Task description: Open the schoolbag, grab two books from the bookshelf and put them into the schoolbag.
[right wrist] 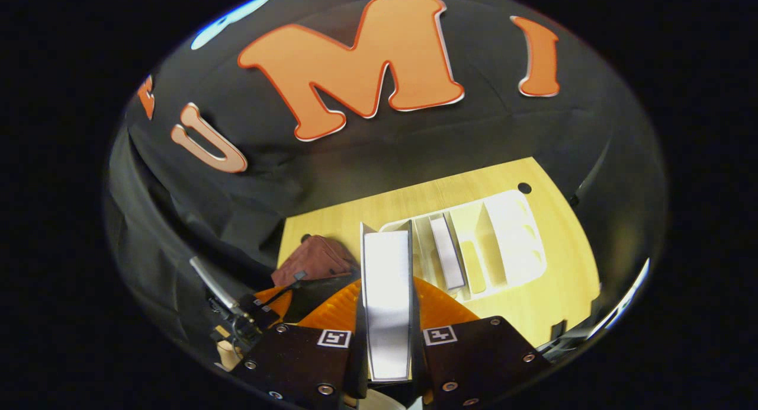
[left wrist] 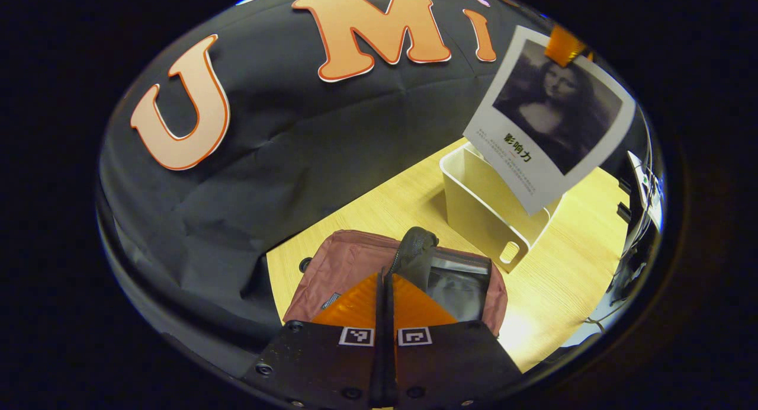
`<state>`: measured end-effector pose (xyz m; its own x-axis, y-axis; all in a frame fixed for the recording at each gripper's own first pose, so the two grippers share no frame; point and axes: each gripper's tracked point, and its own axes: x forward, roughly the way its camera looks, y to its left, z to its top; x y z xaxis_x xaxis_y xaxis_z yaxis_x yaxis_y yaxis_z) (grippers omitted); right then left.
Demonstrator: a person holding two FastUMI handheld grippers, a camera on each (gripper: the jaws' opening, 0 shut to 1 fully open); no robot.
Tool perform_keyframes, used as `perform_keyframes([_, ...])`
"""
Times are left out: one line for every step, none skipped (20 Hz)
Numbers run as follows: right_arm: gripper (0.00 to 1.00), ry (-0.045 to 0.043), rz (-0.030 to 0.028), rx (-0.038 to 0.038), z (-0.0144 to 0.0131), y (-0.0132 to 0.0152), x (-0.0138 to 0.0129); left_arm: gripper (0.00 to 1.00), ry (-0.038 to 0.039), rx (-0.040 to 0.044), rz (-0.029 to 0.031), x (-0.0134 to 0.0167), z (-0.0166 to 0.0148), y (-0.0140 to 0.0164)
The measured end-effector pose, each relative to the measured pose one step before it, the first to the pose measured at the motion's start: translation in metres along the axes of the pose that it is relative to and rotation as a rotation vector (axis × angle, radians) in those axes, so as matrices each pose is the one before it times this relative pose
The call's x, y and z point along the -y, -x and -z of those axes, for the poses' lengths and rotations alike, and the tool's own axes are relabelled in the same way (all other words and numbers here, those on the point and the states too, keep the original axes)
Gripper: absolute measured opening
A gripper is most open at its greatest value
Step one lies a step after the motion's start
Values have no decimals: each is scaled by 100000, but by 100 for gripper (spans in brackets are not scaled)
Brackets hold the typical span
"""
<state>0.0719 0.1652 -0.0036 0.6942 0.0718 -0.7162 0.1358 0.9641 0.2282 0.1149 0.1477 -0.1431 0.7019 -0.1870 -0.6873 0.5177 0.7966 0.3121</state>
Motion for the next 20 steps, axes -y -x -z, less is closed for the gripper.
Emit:
perform_keyframes([30,-3986,-2282,2032,1275,813,391,1,-252,332,324,52,11,-7])
perform_keyframes([30,-3447,-2193,1634,1254,488,424,1,-106,197,170,53,-55,9])
perform_keyframes([29,-4652,-2367,1695,1558,409,351,1,-89,226,212,69,-114,195])
perform_keyframes([29,-5004,-2865,969,1698,-17,471,1,144,114,529,175,-131,41])
perform_keyframes([30,-4742,-3229,327,1957,-491,655,1,-122,388,886,168,96,176])
perform_keyframes([30,-5542,-2611,399,1741,-532,635,1,-418,446,748,192,-136,80])
perform_keyframes([29,-4666,-2276,-497,1760,-929,804,1,-593,484,291,95,-121,235])
perform_keyframes([29,-4531,-2023,337,1530,-958,753,1,-572,395,-141,-15,-205,159])
perform_keyframes([29,-4745,-2021,651,1414,-919,657,1,-454,364,-26,43,-67,164])
perform_keyframes([29,-5034,-2157,460,1258,-1220,676,1,-615,191,277,64,-81,152])
perform_keyframes([29,-4880,-2060,570,998,-1216,554,1,-730,439,292,139,-207,242])
perform_keyframes([29,-3903,-1286,-345,1096,-1256,731,1,-476,617,-173,19,-195,74])
perform_keyframes([29,-3173,-250,-686,1091,-1148,922,1,9,328,151,159,-29,115])
perform_keyframes([29,-2613,102,-749,875,-1207,747,1,240,254,281,191,-186,149])
perform_keyframes([29,-2722,96,-195,887,-1400,481,1,123,133,262,159,-31,157])
perform_keyframes([29,-2431,-351,-71,636,-1455,380,1,-271,408,406,261,-272,144])
perform_keyframes([29,-2143,-1096,-324,633,-1377,32,0,-509,473,441,322,-113,47])
perform_keyframes([29,-2021,-1388,-210,500,-1349,-4,1,-593,195,585,247,-205,112])
perform_keyframes([29,-623,-1324,-838,783,-1325,-140,1,-571,43,268,154,83,516])
perform_keyframes([29,-32,-189,-601,624,-1496,-73,1,-814,93,-76,89,6,48])
